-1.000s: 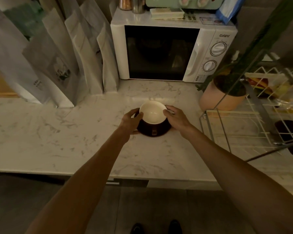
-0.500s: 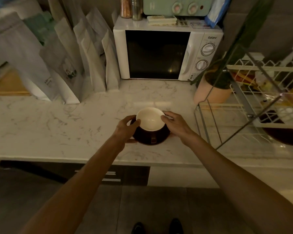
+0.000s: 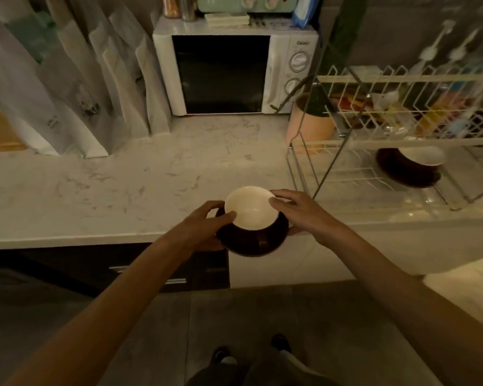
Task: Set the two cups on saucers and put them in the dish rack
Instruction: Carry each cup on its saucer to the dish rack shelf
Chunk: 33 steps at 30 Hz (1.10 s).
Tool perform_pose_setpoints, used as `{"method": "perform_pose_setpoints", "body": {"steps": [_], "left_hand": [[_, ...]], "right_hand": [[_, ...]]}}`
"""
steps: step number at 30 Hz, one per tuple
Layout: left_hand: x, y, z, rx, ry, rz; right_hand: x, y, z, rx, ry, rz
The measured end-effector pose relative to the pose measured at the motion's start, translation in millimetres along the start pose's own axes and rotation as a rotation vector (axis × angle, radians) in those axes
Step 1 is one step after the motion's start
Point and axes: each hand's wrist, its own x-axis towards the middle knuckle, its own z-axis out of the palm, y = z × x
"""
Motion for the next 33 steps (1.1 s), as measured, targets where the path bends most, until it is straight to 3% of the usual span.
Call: {"method": "perform_pose_setpoints", "body": {"steps": [10,19,24,33], "left_hand": [[-16.7,14.6,93.0,0.061,-0.181,0.016],[-7.2,50.5,176.3,-0.041,-0.183,0.06],[7.5,68.3,216.5,-0.095,-0.11,0.145],[69.0,92.4,252.7,-0.157,0.162,0.225]], "right_hand": [[-52.8,54.7,-87.2,0.001,0.058,0.068],[-51.0,76.6,-167.4,0.015,0.182,0.111],[-31.6,80.8,-198.8,0.045,0.207,0.106],[24.2,75.0,-215.0,0.128,0.273,0.067]]}}
